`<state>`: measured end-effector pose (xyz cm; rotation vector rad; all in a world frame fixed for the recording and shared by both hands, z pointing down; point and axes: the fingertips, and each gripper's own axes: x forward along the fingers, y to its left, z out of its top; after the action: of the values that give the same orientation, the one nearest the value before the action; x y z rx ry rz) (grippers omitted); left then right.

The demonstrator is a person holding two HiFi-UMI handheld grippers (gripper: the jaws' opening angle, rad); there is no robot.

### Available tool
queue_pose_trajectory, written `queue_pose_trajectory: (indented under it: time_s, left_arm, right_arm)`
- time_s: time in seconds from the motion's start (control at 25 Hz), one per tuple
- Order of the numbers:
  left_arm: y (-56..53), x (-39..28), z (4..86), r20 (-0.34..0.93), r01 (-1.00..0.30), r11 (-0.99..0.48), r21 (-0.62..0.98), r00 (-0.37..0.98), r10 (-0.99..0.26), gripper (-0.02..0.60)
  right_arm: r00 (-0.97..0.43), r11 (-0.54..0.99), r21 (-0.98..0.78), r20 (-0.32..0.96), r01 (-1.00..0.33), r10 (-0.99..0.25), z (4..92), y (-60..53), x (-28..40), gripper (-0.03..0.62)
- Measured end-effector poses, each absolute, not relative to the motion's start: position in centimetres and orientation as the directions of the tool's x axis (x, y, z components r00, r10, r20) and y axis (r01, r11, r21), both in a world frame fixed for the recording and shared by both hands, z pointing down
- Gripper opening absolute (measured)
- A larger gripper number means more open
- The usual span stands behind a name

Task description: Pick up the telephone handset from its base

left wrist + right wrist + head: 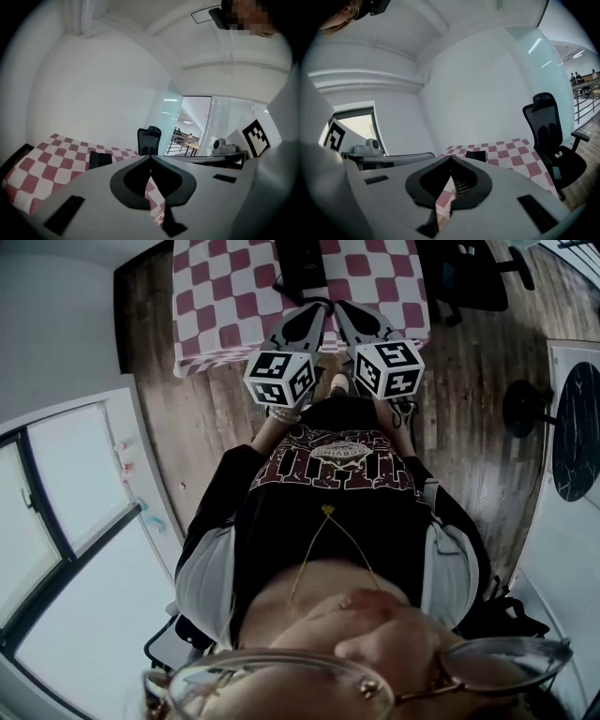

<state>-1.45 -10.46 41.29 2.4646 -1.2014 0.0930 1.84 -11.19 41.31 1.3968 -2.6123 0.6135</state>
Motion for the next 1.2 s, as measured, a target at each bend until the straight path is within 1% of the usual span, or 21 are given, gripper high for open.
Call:
queue_pose_trajectory:
  time_s: [0.6, 1.0, 1.2]
  left_arm:
    - [-13.3, 2.1, 42.0, 0.239, -0.811, -0.495, 0.312, 0.571, -0.785, 0.009]
    - [-14.4, 1.7, 42.7, 0.246, -0.817, -0.475, 0.328, 0.559, -0.792, 0.009]
    - [-15.8, 1.3, 42.4, 0.239, -0.814, -0.489, 0.314, 0.566, -0.789, 0.009]
  right_arm:
    - [-0.618, 0.538, -0.31, 0.3, -0.784, -0.727, 42.6, -13.9, 5.8, 0.017]
    - [-0.626, 0.54, -0.323, 0.309, -0.777, -0.716, 43.4, -14.9, 5.6, 0.017]
    - [-0.625, 0.542, -0.316, 0.311, -0.779, -0.717, 43.3, -16.2, 4.8, 0.017]
